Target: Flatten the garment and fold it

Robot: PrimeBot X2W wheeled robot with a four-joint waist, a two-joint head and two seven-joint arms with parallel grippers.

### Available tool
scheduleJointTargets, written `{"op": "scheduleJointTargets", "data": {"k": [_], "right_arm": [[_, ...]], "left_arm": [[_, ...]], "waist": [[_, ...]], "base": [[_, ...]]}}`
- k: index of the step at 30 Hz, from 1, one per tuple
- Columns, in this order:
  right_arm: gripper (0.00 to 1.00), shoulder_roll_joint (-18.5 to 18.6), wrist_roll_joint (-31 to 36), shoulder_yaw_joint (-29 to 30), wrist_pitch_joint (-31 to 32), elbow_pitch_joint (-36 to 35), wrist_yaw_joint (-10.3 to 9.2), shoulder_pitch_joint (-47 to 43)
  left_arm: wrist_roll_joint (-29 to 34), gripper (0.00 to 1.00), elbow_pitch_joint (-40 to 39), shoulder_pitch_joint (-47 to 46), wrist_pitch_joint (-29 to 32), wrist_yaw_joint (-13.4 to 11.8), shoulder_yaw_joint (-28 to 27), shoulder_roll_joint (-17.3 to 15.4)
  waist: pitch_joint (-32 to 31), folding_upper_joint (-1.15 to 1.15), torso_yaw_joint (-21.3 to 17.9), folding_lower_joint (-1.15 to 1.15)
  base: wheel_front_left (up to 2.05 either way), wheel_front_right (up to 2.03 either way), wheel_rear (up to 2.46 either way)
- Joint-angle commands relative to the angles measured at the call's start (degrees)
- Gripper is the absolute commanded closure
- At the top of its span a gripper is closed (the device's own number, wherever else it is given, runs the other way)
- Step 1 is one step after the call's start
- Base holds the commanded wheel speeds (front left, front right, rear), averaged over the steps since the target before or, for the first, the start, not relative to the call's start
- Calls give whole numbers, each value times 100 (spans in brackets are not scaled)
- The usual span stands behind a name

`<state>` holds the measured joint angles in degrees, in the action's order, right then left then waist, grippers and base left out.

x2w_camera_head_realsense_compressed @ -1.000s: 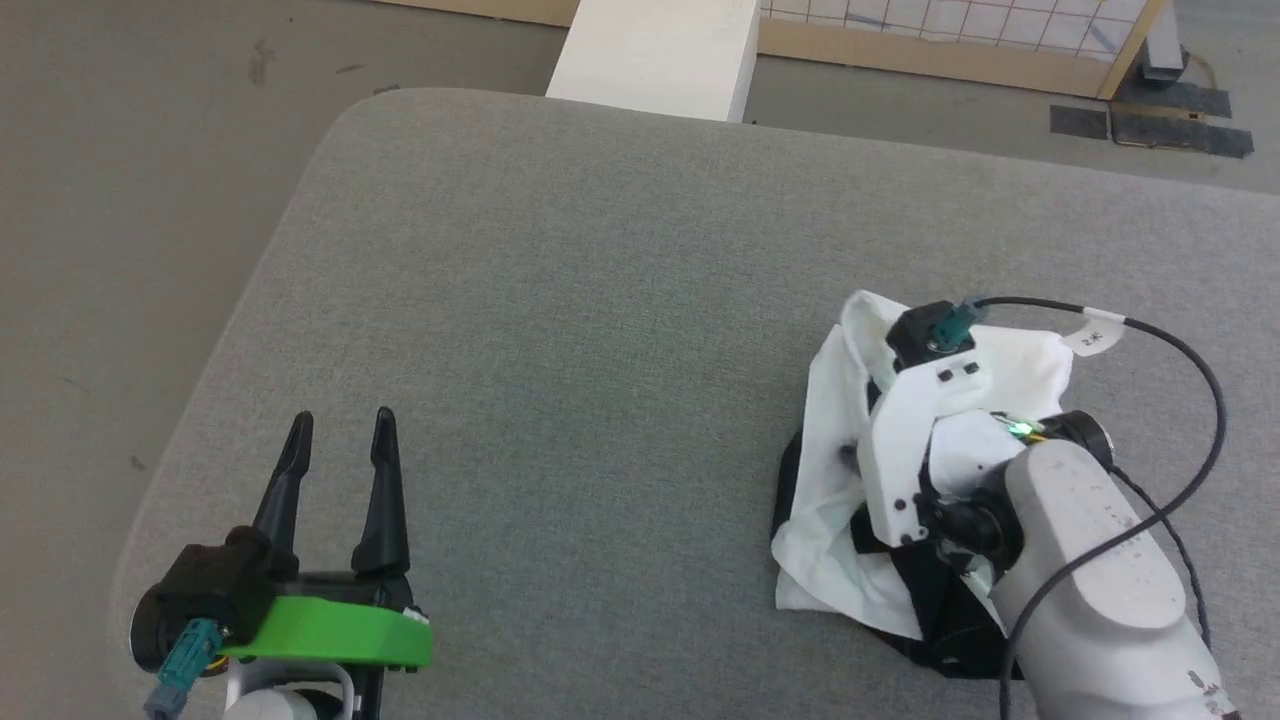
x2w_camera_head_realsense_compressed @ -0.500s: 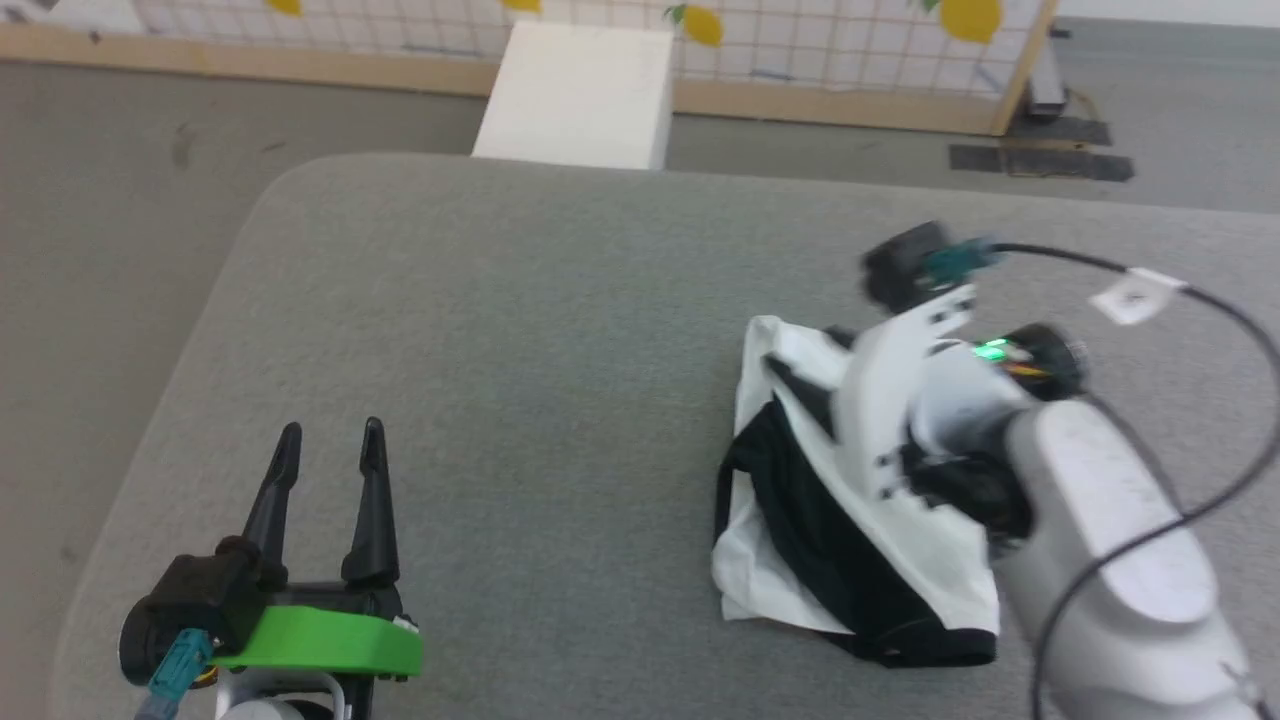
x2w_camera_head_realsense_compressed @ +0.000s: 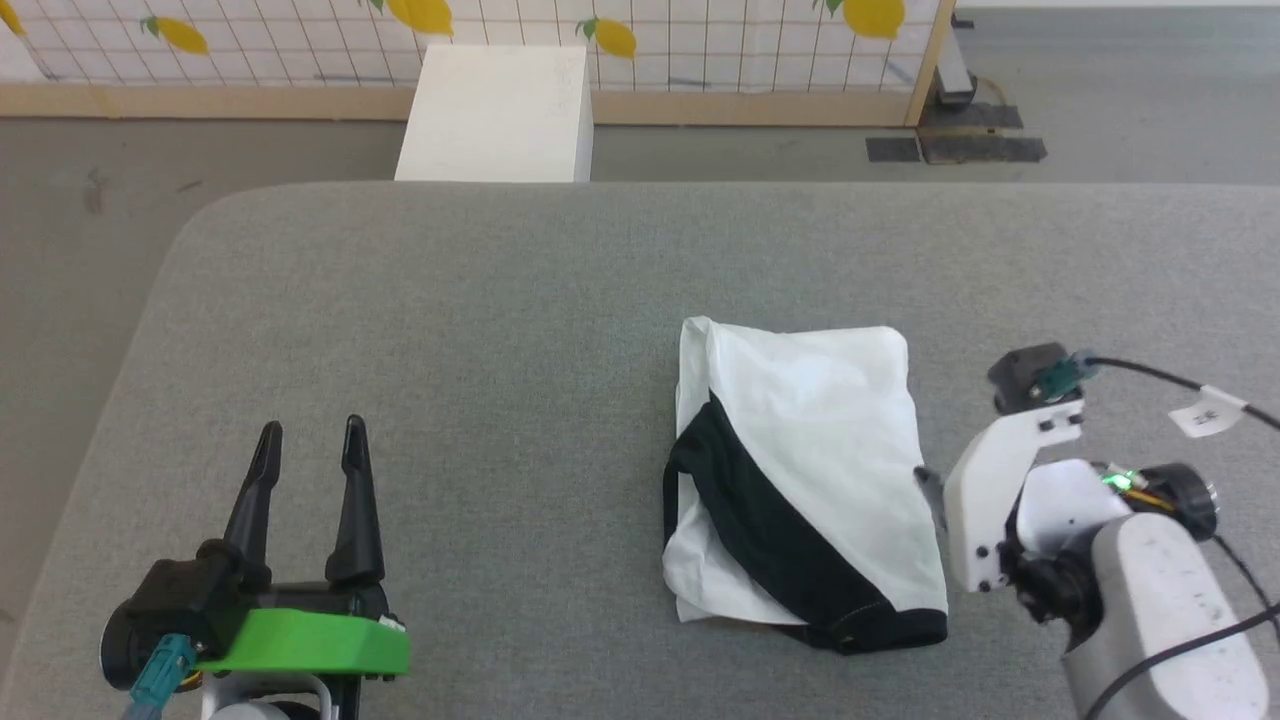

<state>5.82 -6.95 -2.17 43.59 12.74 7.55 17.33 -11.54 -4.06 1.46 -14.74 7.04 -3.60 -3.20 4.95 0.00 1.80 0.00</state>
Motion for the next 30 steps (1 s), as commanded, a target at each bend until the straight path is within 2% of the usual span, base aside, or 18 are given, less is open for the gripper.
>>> {"op": "scheduleJointTargets", "data": {"k": [1,6,16,17,18,21,24,30], "right_arm": [[0,-81,77,26,-6,88,-6,-32],[0,-238,162,34,-135,623,-6,55],[0,-286,260,-109,-322,1661,-6,205],[61,-287,234,-108,-334,1713,-6,230],[100,-287,193,-132,-369,1756,-6,271],[100,-270,105,-256,-417,1811,-6,378],[100,-147,-2,-562,-439,1769,-6,530],[100,211,-330,-1467,-330,1596,-6,949]], "left_arm": [[70,0,-15,51,-26,17,-23,20],[37,0,22,-30,-26,22,-53,24],[61,0,73,-70,-26,34,-47,27],[62,0,74,-67,-26,34,-49,27],[65,0,75,-65,-26,35,-47,27],[80,0,71,-60,-26,37,-43,28],[79,0,55,-13,-26,38,-91,28],[77,0,-3,-59,-26,40,-154,28]], "waist": [[72,0,31,0],[188,0,151,0],[263,0,308,0],[264,0,307,0],[261,0,303,0],[238,0,246,0],[210,0,17,0],[281,0,-919,0]], "base": [[0,0,0],[0,0,0],[0,0,0],[0,0,0],[0,0,0],[0,0,0],[0,0,0],[0,0,0]]}}
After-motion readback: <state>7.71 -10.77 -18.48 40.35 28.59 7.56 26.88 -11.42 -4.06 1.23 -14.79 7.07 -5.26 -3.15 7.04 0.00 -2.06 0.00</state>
